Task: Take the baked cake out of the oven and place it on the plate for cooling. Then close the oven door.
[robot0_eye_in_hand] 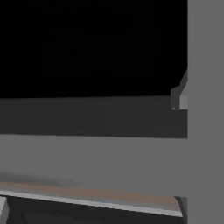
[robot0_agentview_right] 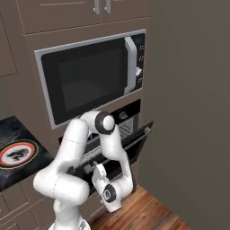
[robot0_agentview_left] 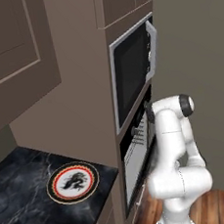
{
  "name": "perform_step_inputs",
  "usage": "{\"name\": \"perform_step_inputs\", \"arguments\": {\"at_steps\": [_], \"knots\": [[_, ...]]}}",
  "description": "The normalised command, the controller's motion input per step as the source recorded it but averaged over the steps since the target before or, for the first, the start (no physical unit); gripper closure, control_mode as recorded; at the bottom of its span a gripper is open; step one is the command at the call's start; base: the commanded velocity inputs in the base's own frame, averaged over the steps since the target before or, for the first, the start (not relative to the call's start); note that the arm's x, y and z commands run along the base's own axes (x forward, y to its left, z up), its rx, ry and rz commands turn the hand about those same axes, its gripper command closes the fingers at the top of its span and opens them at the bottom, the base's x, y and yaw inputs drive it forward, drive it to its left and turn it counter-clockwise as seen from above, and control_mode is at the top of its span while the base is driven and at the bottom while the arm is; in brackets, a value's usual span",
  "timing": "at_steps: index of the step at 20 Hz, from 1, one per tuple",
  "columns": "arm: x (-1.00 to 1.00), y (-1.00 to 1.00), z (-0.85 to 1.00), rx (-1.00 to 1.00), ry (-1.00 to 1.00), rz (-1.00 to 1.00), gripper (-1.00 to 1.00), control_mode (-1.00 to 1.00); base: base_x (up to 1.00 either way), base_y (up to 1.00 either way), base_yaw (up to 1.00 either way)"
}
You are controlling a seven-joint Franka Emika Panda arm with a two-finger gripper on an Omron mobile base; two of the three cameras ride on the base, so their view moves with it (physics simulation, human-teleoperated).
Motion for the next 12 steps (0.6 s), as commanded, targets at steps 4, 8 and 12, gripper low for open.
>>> {"name": "perform_step_inputs", "arguments": {"at_steps": [4,8,12], "knots": [[0.06,-1.00,-0.50,-0.09,0.33,0.00,1.00,-1.00,0.00,0.00,0.00],[0.05,-0.96,-0.22,-0.13,0.30,0.00,-1.00,-1.00,0.00,0.00,0.00],[0.21,-0.77,0.11,-0.18,0.27,0.00,-1.00,-1.00,0.00,0.00,0.00]]}}
